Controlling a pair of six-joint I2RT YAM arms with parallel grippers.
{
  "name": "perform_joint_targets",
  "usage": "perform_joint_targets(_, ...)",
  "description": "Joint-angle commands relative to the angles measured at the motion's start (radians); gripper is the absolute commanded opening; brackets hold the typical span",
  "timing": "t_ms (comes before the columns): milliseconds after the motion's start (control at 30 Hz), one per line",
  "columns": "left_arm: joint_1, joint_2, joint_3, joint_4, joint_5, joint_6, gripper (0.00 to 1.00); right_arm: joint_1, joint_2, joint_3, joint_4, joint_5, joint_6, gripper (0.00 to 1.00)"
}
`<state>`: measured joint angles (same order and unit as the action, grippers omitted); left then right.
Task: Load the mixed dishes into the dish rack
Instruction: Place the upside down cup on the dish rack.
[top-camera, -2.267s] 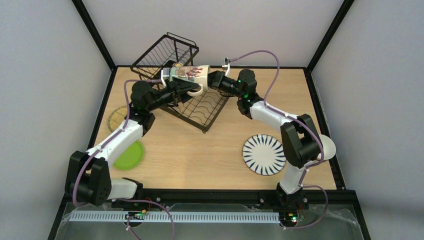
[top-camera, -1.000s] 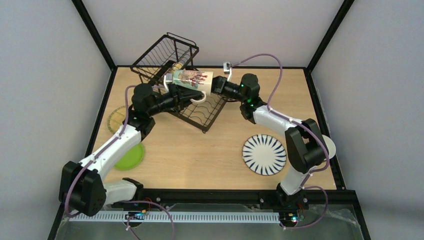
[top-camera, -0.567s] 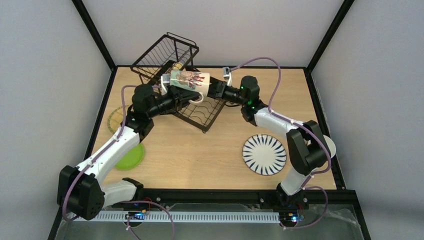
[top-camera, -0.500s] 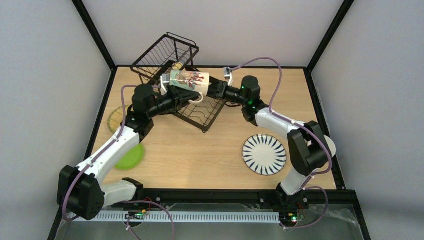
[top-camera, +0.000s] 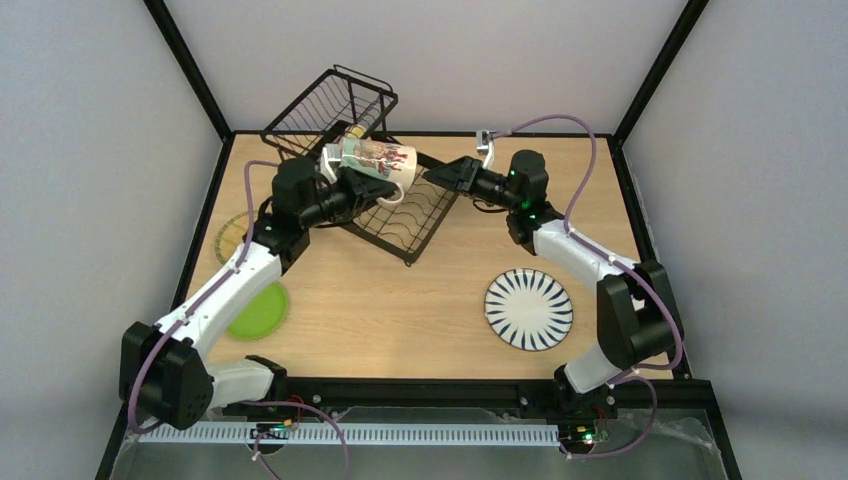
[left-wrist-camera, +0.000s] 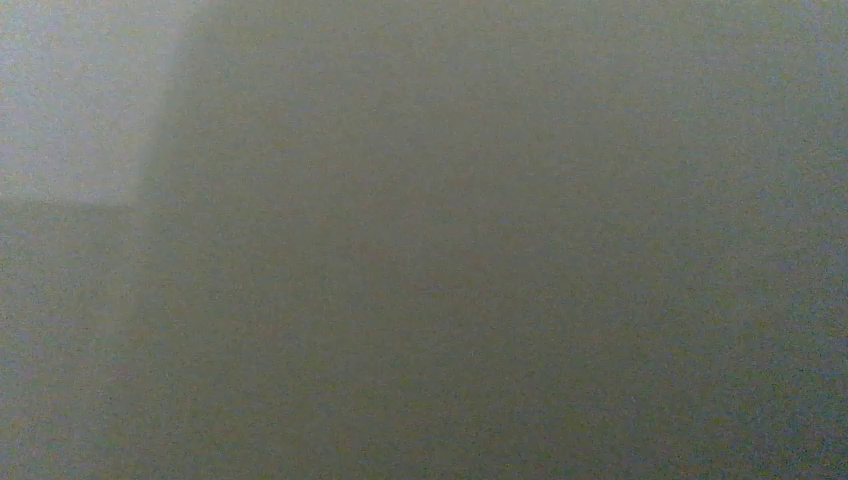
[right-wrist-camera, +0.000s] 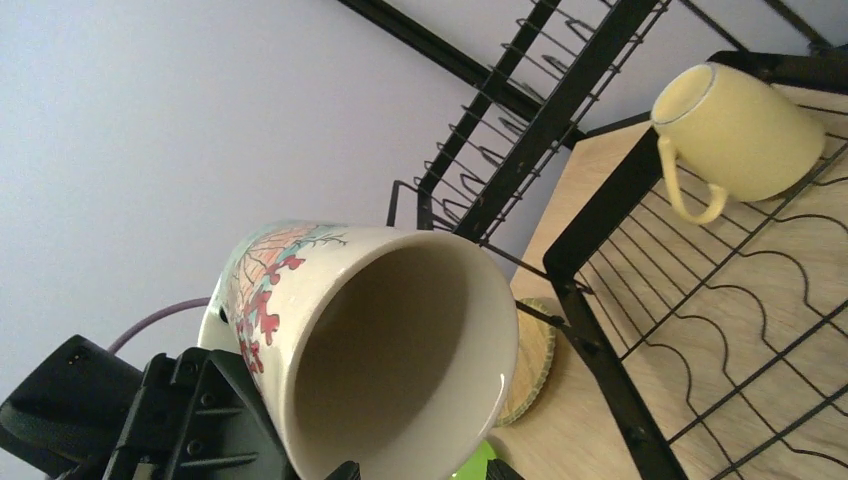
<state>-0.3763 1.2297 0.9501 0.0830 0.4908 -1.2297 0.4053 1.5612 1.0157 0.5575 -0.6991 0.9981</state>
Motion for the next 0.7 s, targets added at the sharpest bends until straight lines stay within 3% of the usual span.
perform_joint_targets(0,0.004,0.019,0.107,0.002,-0.034,0.126,0.02,-0.019,-0.032,-0.024,-0.067,0.023,-0.05,0.7)
perform_joint_targets(333,-0.019,0.142,0.305,-0.297,-0.147,0.357,0.02,-0.029,-0.033,0.052,-0.257,0.107,-0.197,0.71)
perform_joint_targets(667,-0.151,0.32,0.533,-0.57,-0.385,0.58,0.01,-0.032,-0.019,0.104,-0.357,0.164,-0.295,0.71)
